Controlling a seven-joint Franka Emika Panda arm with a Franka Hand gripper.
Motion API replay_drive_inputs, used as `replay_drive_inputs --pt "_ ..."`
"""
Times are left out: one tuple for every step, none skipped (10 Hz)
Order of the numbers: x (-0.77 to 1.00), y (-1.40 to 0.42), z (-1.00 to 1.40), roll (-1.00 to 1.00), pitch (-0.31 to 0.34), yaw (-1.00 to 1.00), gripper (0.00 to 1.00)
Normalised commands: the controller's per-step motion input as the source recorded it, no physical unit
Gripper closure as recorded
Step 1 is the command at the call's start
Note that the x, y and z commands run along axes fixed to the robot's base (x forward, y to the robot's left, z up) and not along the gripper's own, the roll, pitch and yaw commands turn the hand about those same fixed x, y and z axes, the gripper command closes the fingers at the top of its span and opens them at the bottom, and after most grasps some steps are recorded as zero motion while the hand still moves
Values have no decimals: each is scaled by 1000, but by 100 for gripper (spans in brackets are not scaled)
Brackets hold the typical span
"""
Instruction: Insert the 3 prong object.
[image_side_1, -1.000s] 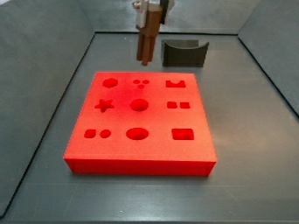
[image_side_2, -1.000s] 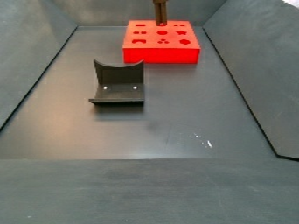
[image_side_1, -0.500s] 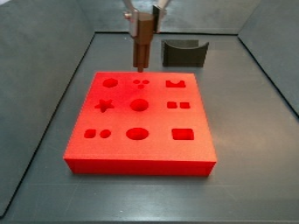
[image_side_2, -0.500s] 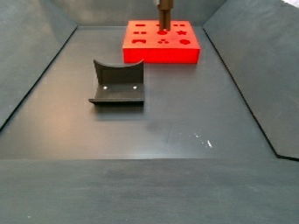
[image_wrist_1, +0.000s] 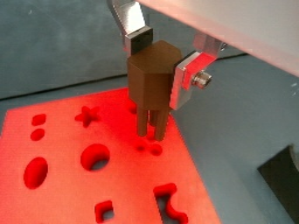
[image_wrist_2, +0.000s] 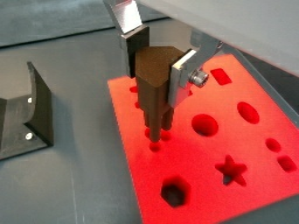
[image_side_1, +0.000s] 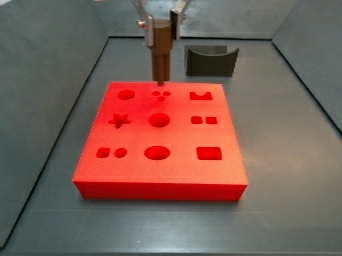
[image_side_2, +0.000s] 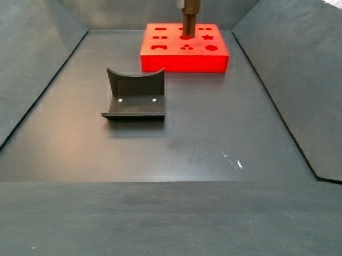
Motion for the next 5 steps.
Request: replay_drive_inputs --pt "360 0 -69 0 -6 60 100" --pt "143 -17 -163 84 0 11 100" --pt "80 -74 -246 164 0 0 100" --pt "29 -71 -223 230 80 -23 100" --pt "0 -69 -149 230 114 -123 100"
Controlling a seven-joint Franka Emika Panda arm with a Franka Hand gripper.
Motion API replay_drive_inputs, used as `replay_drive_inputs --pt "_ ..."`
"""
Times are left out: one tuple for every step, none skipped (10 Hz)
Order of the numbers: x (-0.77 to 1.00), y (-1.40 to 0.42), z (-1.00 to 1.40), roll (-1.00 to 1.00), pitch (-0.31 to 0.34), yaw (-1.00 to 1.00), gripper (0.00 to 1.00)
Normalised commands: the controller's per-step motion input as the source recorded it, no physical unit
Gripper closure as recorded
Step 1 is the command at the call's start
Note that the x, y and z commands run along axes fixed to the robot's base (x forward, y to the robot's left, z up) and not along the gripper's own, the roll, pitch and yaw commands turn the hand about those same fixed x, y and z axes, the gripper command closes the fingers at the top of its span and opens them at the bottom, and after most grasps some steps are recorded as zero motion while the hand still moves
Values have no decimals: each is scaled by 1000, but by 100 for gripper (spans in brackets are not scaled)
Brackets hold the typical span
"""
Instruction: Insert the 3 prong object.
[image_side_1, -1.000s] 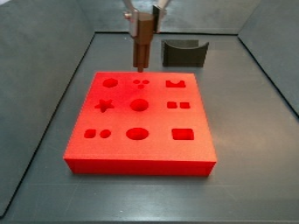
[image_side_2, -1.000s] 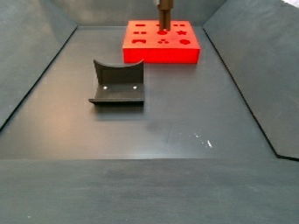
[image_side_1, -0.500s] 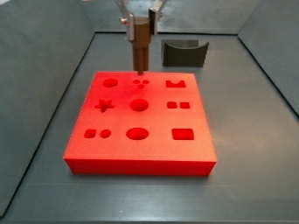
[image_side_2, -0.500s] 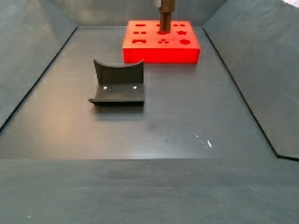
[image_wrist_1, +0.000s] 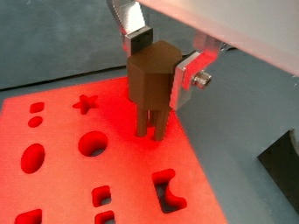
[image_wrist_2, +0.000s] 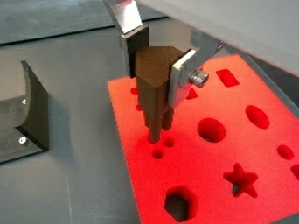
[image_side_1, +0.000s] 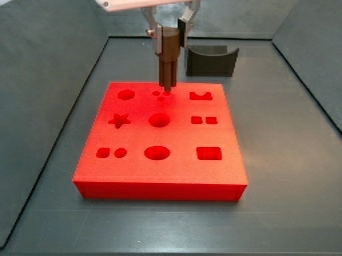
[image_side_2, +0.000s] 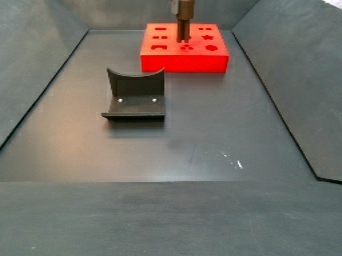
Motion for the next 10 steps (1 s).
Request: replay_drive_inputs --pt "0 -146 -114 239 100 -94 100" --pt "31 -166 -83 261 53 -60 100" --pt "0 -149 -9 326 114 -183 100" --pt "0 -74 0 189 100 -177 100" --pt "0 0 0 147 90 -157 100" --pt "23 77 0 106 86 -109 100" --pt "109 77 -40 23 93 0 100" --pt "80 43 -66 0 84 0 100" --pt "91 17 -120 0 36 129 100" --pt "37 0 -37 -63 37 300 100"
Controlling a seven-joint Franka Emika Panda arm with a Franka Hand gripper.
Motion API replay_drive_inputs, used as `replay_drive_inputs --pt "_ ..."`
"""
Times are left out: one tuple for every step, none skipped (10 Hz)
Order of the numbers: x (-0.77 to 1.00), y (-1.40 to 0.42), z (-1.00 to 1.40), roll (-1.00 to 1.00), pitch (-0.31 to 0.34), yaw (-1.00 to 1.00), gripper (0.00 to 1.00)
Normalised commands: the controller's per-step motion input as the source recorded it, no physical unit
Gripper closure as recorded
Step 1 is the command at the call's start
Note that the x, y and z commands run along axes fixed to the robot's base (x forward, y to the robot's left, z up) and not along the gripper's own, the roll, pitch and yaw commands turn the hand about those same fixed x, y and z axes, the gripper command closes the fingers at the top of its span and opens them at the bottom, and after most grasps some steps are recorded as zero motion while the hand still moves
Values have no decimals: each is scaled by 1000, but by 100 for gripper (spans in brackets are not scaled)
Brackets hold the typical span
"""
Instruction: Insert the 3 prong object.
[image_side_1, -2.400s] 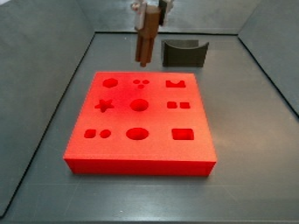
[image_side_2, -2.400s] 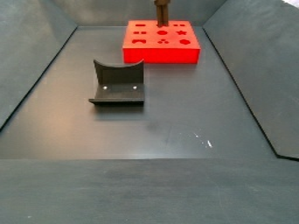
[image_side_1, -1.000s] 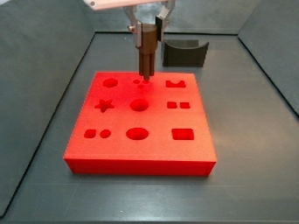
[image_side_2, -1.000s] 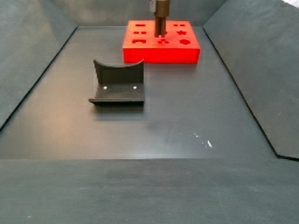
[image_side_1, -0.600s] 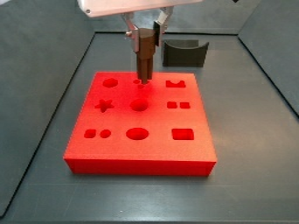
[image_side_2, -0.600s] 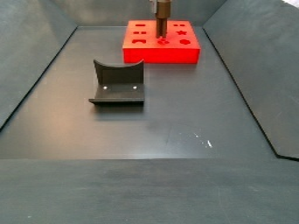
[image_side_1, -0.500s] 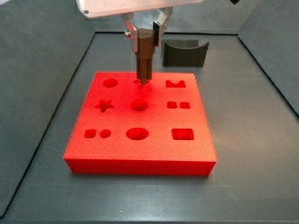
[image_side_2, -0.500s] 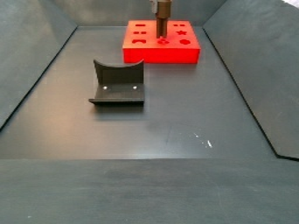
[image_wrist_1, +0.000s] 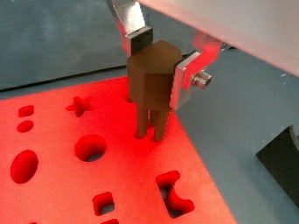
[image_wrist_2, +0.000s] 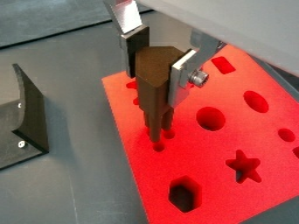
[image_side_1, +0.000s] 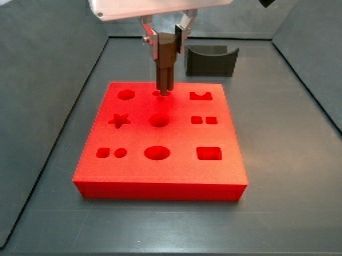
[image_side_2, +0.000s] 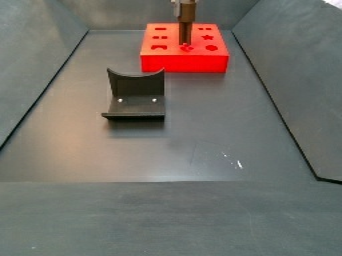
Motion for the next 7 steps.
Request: replay_drive_inputs --pt "63 0 0 -80 69 374 100" --pt "0 0 0 -53 69 343 100" --pt "0 0 0 -47 77 326 100" --pt "-43 3 0 -69 76 309 100" --pt "-183 14 -69 -80 0 174 100" --pt "-100 31 -51 0 0 40 100" --pt "-163 0 -103 0 0 0 100"
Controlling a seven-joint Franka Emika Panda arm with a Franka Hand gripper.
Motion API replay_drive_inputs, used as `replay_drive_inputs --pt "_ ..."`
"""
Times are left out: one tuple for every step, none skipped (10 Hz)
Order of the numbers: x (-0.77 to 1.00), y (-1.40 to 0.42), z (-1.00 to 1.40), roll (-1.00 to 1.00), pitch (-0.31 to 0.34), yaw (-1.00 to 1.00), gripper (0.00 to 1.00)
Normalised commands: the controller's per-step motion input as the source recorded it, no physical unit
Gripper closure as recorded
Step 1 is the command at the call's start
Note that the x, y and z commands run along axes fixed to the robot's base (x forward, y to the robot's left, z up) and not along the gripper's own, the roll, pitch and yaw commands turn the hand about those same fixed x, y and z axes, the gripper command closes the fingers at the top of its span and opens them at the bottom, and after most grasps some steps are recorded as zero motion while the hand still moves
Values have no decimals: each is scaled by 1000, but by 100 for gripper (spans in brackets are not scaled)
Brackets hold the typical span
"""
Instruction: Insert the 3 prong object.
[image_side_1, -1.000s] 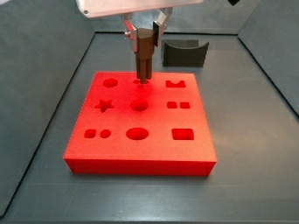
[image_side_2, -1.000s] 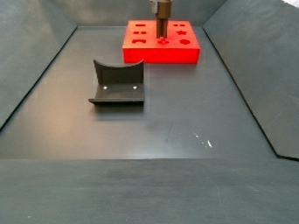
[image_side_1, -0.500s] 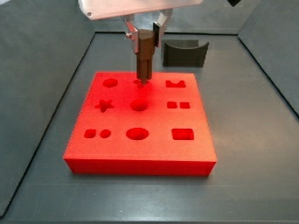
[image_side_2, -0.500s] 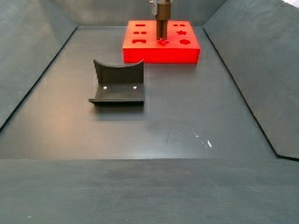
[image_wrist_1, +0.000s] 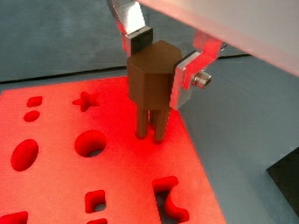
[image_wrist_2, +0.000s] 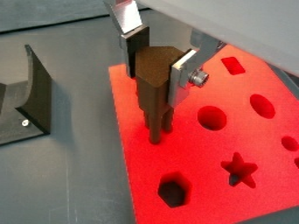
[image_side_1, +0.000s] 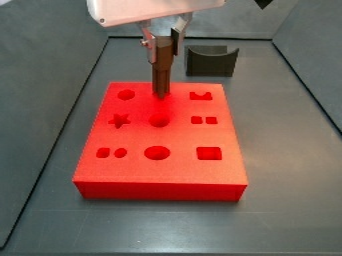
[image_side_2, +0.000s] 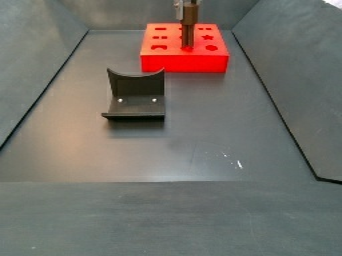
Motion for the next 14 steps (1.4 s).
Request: replay_drive_inputs --pt "-103 0 -149 0 0 0 100" --pt "54 0 -169 0 0 0 100" --pt "140 0 -160 4 0 0 100" --pt "217 0 -126 13 0 26 100" --pt "203 0 -80 7 4 34 100" --pt "117 0 -100 0 0 17 100" --pt "0 0 -140 0 0 0 100" --pt "-89 0 -231 0 0 0 100" --pt "-109 0 -329 9 14 0 100" --pt "-43 0 -489 101 96 0 100" --pt "0 -26 -654 140 120 0 100" --pt "0 -6 -680 110 104 0 100" --pt "0 -9 -669 106 100 0 100" --pt "0 -23 -674 116 109 0 100"
